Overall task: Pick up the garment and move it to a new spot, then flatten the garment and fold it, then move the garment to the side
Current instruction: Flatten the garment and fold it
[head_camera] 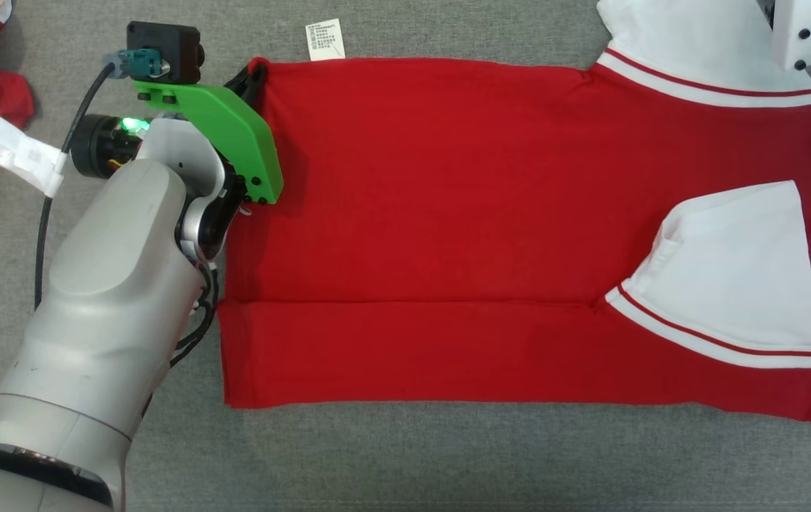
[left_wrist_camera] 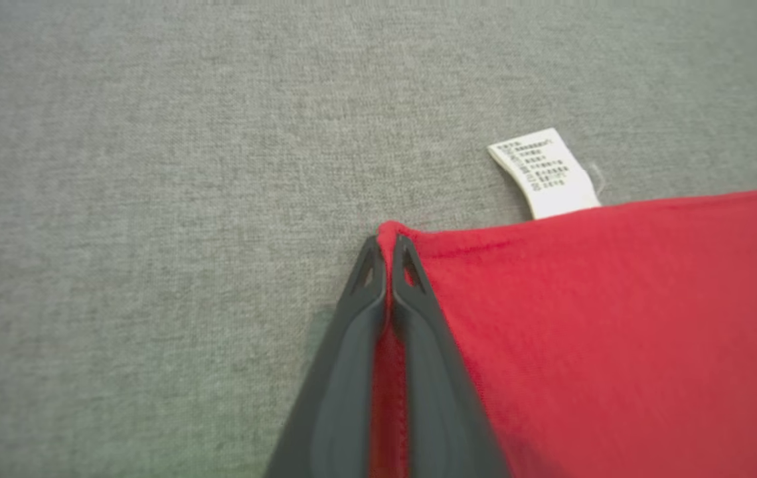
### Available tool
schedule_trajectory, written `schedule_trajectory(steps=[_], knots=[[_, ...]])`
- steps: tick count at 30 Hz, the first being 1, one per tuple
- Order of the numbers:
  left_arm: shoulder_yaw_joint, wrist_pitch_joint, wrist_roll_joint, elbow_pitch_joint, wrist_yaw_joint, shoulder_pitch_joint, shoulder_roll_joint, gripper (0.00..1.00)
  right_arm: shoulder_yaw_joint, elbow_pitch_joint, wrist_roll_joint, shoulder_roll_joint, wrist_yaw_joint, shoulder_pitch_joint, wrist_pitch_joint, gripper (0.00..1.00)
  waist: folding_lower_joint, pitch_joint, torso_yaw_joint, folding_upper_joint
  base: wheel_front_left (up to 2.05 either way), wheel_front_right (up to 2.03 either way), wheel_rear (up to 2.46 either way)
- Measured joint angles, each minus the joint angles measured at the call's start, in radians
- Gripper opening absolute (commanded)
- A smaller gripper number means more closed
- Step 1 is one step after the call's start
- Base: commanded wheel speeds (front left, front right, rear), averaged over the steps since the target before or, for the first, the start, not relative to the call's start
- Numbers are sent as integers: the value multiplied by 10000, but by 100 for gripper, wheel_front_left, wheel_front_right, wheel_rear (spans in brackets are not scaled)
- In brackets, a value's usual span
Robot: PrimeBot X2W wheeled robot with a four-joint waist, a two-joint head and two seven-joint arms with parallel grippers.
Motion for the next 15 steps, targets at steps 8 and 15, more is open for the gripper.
schedule_trajectory(steps=[8,15], knots=[[-117,-372,8,-63,-173,-222,-447,0,566,267,-543,-353,-10,-368,830,100,0,432,571,0,0,0,0],[-201,-765,61,-27,-257,-356,-520,0,568,-71,-205,-403,-23,-431,920,0,0,609,761,0,0,0,0]])
